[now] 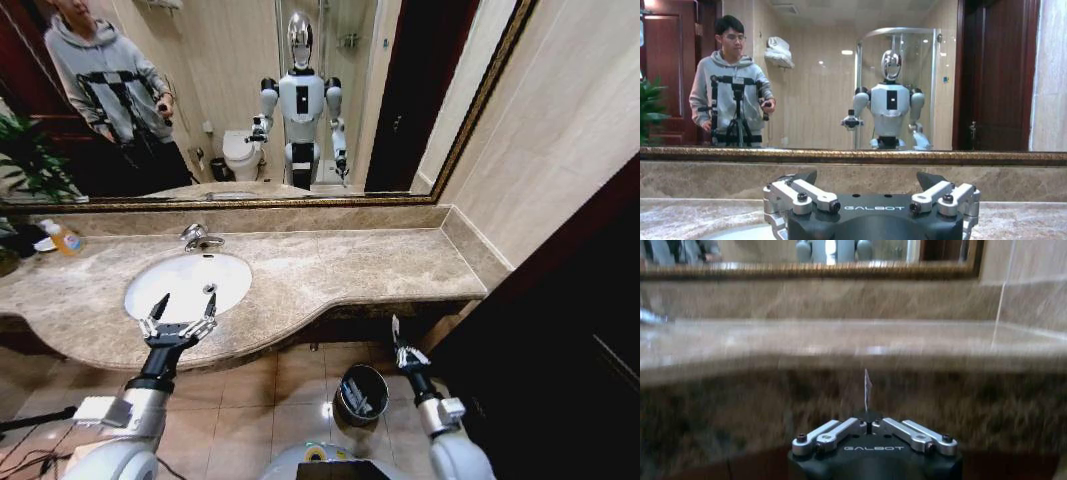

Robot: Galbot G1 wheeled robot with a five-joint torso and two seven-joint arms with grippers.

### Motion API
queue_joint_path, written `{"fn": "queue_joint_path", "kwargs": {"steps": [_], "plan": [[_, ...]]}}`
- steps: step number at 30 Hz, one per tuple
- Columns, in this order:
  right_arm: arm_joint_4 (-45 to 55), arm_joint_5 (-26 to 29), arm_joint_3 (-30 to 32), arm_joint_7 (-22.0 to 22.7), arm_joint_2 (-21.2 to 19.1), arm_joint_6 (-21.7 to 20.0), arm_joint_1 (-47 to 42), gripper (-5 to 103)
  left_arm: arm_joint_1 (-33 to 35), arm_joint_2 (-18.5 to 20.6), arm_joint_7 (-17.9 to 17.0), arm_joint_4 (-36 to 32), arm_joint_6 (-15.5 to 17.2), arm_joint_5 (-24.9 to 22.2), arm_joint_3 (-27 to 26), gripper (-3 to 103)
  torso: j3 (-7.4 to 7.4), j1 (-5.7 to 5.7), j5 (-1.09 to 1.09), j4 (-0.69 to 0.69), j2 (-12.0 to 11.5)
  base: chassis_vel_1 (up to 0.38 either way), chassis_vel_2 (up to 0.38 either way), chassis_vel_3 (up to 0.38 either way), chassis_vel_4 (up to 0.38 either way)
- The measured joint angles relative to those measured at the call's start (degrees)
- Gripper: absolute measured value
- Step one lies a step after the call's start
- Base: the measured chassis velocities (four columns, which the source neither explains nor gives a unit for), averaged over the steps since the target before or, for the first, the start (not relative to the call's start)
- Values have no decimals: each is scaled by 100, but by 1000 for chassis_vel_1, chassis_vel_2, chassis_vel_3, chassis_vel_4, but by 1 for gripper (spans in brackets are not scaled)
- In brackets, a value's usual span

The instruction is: Pick up the trash from the sink and place it in the trash bin.

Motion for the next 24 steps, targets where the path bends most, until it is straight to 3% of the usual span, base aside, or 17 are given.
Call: {"fn": "queue_joint_path", "kwargs": {"steps": [8, 17, 24], "plan": [[-1113, -276, -157, -150, 211, 128, 257, 0, 0, 0, 0, 0, 0, 0, 0, 100, 0, 0, 0, -1, 0, 0, 0, 0, 0], [-2680, -279, -226, -241, 395, 130, 980, 0, 0, 0, 0, 0, 0, 0, 0, 100, 0, 1, 0, 0, 0, 0, 0, 0, 0], [-4178, -599, -178, -323, 591, 237, 1715, 0, 0, 0, 0, 0, 0, 0, 0, 100, 0, 0, 1, 0, 0, 0, 0, 0, 0]]}}
